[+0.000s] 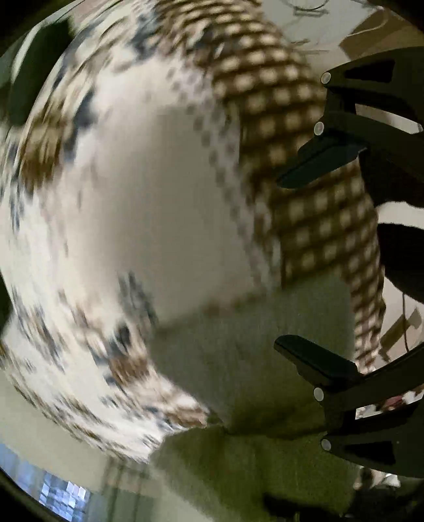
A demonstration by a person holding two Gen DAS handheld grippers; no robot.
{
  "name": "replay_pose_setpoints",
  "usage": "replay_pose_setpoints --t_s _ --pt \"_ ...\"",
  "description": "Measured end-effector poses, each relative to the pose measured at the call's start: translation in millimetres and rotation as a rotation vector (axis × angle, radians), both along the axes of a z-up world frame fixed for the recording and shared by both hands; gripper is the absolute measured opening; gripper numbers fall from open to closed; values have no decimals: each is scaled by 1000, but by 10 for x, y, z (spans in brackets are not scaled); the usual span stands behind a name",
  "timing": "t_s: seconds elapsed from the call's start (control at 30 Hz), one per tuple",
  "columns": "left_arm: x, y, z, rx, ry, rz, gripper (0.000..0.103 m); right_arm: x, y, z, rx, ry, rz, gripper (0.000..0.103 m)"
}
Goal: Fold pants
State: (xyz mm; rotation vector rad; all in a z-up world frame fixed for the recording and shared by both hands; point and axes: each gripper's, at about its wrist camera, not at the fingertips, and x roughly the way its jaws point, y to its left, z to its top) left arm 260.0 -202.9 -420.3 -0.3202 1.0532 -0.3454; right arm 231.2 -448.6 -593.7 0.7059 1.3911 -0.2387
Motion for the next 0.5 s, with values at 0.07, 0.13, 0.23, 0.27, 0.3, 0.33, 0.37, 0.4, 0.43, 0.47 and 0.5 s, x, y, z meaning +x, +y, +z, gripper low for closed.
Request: replay_pose_setpoints --t_s 0.07,0.13,0.23,0.27,0.3,0.33,0.37,0.4,0.43,0.47,0.5 --pt "43 -150 -206 -4 88 -30 12 -127 -239 -20 -3 5 -41 93" --pt "60 -235 -349 -6 177 -42 13 -194 -396 -3 -21 4 -60 93" --pt "74 -303 -358 30 223 -53 20 -248 -544 61 -22 -6 -71 93" --pt "83 -329 -299 62 217 -63 23 -256 -591 95 -15 -17 -75 93" --pt "83 -334 -261 77 208 -73 25 -256 -625 127 -9 -30 -78 93" --pt "95 -317 -161 76 188 -81 36 -244 -645 157 -4 -44 -81 93" --pt "76 -310 -92 48 169 -93 76 -222 -654 191 6 -58 -83 93" --pt "65 -287 -56 17 158 -104 99 -206 -660 225 17 -72 -86 93" --pt "80 -295 -1 7 143 -113 103 -163 -654 237 30 -84 -86 93" --pt "93 -295 112 24 115 -125 103 -116 -615 262 45 -99 -85 93" --pt "112 -288 187 41 95 -136 103 -59 -572 266 57 -109 -82 93"
